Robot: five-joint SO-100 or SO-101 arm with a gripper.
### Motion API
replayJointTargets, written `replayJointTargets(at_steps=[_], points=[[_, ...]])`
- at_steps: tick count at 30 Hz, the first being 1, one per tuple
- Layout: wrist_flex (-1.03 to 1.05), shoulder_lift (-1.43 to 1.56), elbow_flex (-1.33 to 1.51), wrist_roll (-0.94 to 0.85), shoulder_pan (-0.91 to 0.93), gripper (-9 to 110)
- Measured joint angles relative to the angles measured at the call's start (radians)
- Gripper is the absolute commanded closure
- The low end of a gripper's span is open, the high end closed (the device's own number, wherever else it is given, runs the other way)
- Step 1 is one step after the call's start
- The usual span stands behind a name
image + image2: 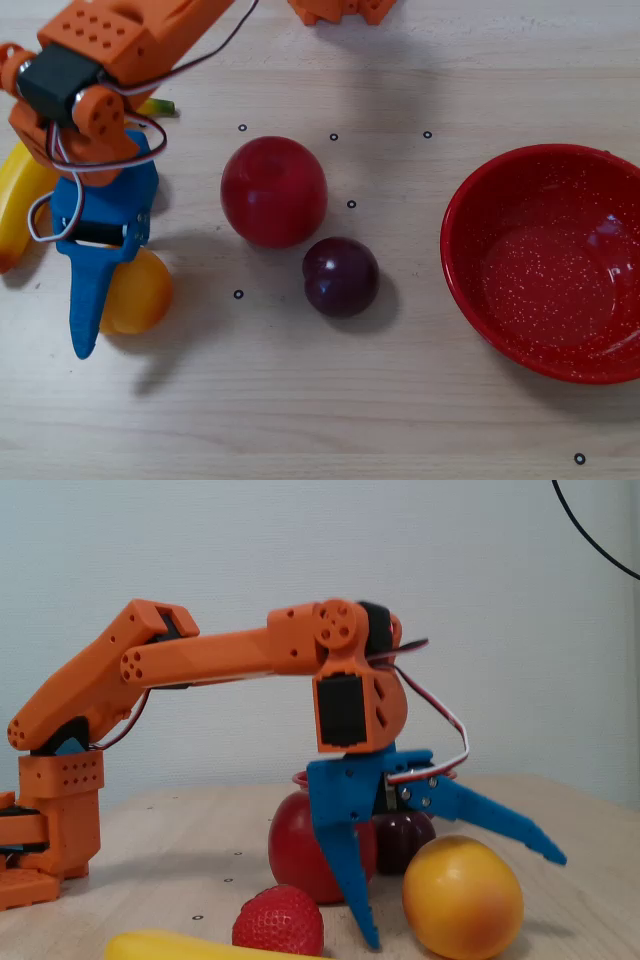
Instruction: Put the peach in the red bowl.
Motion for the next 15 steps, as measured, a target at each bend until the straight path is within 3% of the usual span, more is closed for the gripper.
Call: replayJointTargets(at_steps=[15], points=[[-0.031,-0.015,-0.002,-0.063,0.000,41]])
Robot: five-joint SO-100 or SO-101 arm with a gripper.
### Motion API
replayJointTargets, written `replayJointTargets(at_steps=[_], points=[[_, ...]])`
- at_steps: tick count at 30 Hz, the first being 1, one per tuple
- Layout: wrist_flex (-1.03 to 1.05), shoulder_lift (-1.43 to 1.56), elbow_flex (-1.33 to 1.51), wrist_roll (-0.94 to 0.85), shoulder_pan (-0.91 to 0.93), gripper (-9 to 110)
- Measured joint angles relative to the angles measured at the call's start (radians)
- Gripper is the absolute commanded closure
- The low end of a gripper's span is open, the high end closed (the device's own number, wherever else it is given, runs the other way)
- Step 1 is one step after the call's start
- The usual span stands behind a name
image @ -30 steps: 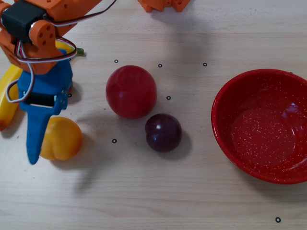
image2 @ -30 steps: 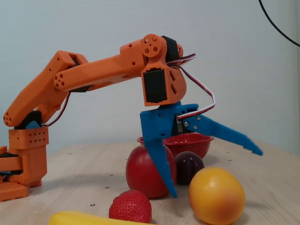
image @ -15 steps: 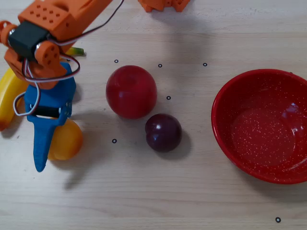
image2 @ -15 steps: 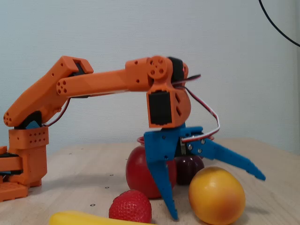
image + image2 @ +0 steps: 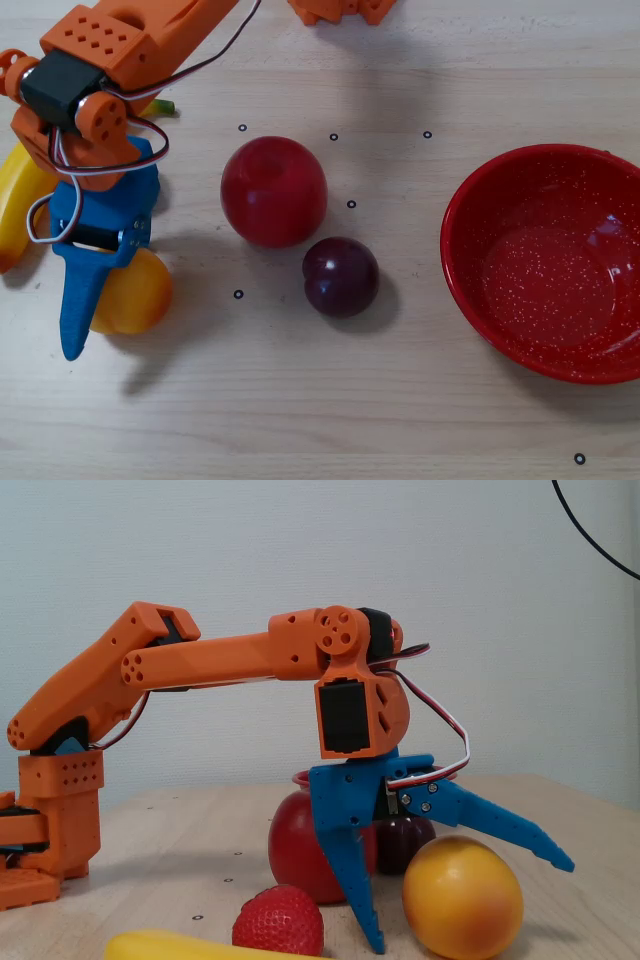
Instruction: Put the peach in the red bowl.
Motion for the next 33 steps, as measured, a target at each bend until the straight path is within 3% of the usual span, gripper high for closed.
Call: replayJointTargets(at_steps=[8,33], points=[[-0.083,0.000,0.012,0.000,0.012,41],[-0.051,0.000,0.012,-0.049,0.077,42]])
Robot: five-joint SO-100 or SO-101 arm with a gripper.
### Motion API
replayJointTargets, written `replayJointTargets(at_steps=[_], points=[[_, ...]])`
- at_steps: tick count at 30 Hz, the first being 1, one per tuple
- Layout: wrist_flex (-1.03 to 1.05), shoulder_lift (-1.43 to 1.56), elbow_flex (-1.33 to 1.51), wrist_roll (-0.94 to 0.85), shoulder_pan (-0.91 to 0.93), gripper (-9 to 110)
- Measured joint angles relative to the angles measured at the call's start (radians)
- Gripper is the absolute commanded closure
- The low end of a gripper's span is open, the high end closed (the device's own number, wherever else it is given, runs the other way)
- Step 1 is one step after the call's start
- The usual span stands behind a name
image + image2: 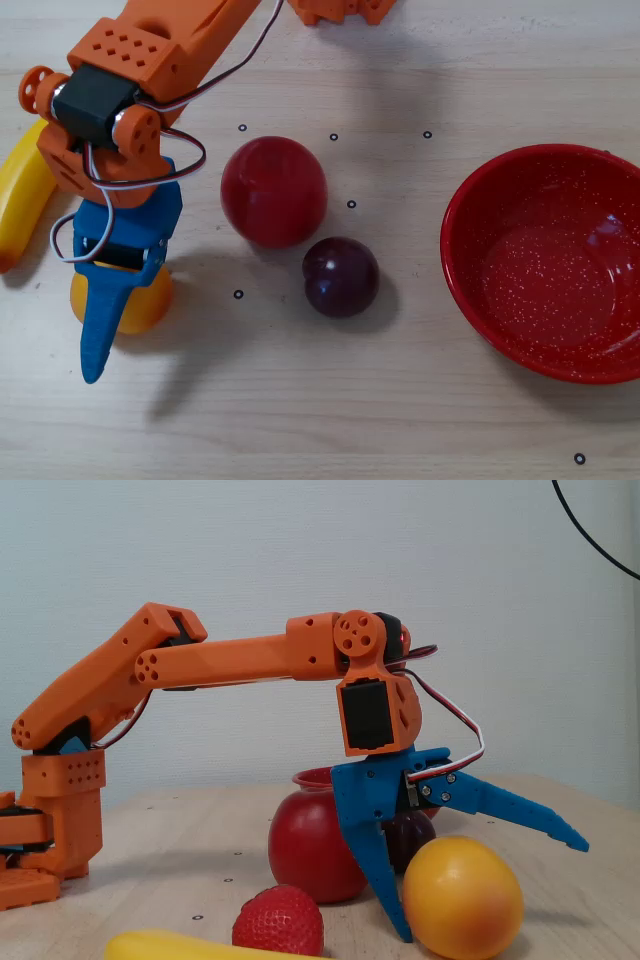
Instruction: Put the peach in the red bowl.
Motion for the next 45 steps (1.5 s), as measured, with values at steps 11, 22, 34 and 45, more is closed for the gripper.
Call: replayJointTargets(at_steps=[11,22,34,45], points=[[0.000,-0.002,0.000,0.000,0.000,42],[0.011,-0.002,0.000,0.000,-0.003,42],[0.006,0.003,0.023,0.003,-0.012,42],[-0.002,0.009,0.040,0.018,-0.021,42]])
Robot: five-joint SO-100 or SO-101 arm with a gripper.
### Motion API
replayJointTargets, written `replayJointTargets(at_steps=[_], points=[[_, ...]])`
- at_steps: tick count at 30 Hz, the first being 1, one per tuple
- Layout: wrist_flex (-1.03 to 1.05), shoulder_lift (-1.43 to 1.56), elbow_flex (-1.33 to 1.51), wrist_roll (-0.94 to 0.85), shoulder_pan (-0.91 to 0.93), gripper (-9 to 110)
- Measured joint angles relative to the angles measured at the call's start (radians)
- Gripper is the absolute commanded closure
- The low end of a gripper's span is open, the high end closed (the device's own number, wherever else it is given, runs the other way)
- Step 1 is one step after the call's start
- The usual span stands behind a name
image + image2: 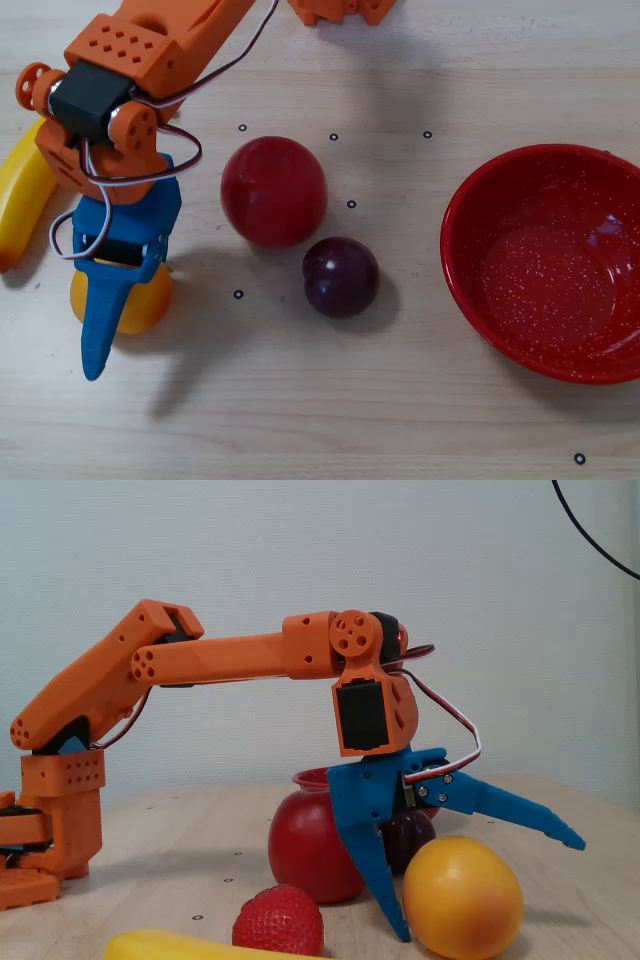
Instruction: Put the peach in the red bowl.
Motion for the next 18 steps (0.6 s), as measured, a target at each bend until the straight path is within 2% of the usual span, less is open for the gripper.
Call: replayJointTargets(at_steps=[14,18], points=[[0.000,0.008,0.006,0.000,-0.002,43],[0.000,0.008,0.006,0.000,-0.002,48]])
